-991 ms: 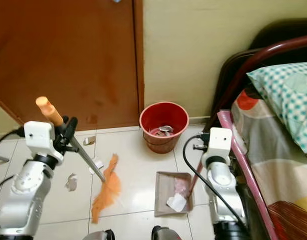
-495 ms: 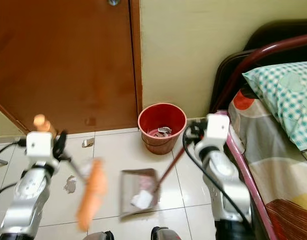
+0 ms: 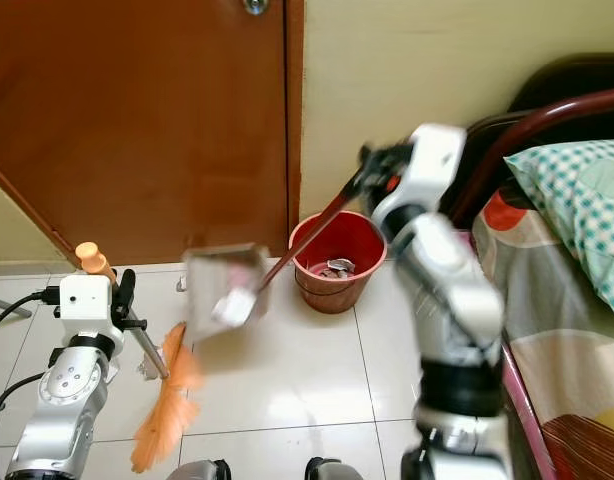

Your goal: Sweep floor

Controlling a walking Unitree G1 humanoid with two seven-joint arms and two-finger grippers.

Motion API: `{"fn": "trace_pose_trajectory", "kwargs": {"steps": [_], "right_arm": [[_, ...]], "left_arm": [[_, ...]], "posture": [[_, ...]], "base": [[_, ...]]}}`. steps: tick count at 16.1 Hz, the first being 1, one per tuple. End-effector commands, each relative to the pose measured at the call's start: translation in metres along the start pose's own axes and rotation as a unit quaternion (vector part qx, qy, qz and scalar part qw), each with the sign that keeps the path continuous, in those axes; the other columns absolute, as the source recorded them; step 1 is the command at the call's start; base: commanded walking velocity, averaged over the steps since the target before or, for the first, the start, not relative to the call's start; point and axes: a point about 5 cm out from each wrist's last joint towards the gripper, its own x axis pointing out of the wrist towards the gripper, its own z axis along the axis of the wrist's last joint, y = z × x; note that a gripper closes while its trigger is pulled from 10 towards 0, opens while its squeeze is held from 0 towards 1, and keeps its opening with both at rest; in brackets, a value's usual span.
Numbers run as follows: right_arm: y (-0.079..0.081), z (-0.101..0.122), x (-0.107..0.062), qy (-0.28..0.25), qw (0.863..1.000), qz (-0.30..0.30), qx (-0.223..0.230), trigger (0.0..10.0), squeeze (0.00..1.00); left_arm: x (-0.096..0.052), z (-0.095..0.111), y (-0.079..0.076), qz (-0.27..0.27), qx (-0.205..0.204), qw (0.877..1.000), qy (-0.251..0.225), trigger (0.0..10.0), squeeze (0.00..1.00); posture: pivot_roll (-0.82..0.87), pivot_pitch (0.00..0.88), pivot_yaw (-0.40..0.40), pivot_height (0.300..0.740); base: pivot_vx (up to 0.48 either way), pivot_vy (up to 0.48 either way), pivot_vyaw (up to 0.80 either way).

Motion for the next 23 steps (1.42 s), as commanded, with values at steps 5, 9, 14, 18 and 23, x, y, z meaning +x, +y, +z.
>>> {"fn": "trace_pose_trajectory", "kwargs": {"steps": [5, 9, 14, 18, 23], "right_arm": [[-0.023, 0.058, 0.005, -0.100, 0.994, -0.012, -0.034, 10.0, 0.00], [-0.053, 0.106, 0.002, -0.177, 0.981, -0.025, -0.070, 10.0, 0.00], [-0.063, 0.111, -0.004, -0.196, 0.961, -0.024, -0.191, 10.0, 0.00], [-0.023, 0.069, -0.010, -0.198, 0.922, 0.038, -0.331, 10.0, 0.00], [0.022, -0.013, -0.029, -0.132, 0.885, 0.199, -0.399, 10.0, 0.00]], "left_arm": [[0.001, -0.004, -0.006, -0.005, -0.006, 1.000, 0.007, 10.0, 0.00], [0.003, -0.002, -0.009, -0.012, -0.011, 1.000, 0.004, 10.0, 0.00], [0.001, -0.003, -0.011, -0.018, -0.013, 1.000, 0.006, 10.0, 0.00], [0.003, -0.002, -0.014, -0.024, -0.012, 1.000, 0.005, 10.0, 0.00], [0.002, -0.002, -0.015, -0.030, -0.012, 0.999, 0.005, 10.0, 0.00]], "posture": [[0.01, 0.092, -0.006, 0.740], [0.00, 0.091, -0.004, 0.740], [0.01, 0.095, -0.001, 0.740], [0.01, 0.095, 0.003, 0.740], [0.02, 0.091, -0.003, 0.740]], "base": [[0.000, 0.000, 0.00], [0.000, 0.000, 0.00], [0.000, 0.000, 0.00], [0.000, 0.000, 0.00], [0.000, 0.000, 0.00]]}}
